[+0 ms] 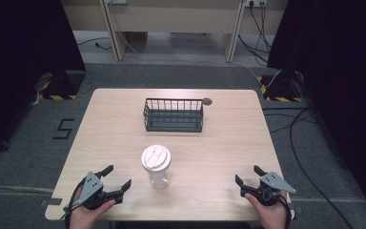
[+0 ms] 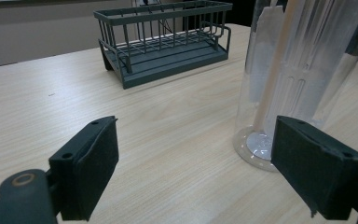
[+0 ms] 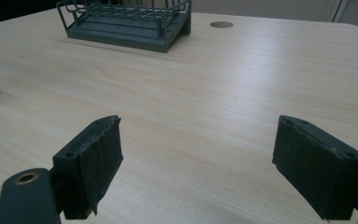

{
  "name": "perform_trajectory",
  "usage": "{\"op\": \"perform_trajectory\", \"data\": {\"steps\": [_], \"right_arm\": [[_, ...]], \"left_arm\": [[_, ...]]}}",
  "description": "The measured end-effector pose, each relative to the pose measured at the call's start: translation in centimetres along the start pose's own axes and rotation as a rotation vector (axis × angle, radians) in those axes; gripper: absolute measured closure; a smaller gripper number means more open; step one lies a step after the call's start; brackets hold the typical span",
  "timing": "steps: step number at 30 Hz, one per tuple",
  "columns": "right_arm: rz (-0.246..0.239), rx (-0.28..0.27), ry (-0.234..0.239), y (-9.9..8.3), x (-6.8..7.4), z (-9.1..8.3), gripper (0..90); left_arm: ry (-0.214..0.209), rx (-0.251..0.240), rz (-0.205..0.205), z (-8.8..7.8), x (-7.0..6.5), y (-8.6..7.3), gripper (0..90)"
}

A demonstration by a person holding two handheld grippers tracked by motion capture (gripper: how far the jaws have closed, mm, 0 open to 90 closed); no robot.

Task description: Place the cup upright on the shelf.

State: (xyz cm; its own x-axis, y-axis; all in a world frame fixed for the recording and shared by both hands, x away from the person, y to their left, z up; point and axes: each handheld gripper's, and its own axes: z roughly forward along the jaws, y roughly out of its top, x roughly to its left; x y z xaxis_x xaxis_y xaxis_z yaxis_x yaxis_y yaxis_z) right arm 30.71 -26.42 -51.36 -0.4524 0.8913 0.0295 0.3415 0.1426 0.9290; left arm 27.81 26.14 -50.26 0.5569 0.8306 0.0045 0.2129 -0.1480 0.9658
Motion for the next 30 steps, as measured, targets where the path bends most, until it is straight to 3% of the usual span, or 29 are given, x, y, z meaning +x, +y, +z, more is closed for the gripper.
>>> {"op": "perform_trajectory", "data": {"steps": [16, 21, 30], "right_arm": [[0.008, 0.014, 0.008, 0.0, -0.1, 0.1, 16.0], [0.009, 0.018, 0.009, 0.1, -0.1, 0.1, 16.0], [0.003, 0.018, 0.009, 0.1, -0.2, 0.2, 16.1]], "left_arm": [[-0.063, 0.01, 0.035, 0.9, -1.9, 0.5, 14.5], [-0.096, 0.006, 0.065, 1.3, -2.6, 1.0, 14.5], [-0.146, 0.02, 0.078, 2.2, -3.8, 1.4, 14.5]]}}
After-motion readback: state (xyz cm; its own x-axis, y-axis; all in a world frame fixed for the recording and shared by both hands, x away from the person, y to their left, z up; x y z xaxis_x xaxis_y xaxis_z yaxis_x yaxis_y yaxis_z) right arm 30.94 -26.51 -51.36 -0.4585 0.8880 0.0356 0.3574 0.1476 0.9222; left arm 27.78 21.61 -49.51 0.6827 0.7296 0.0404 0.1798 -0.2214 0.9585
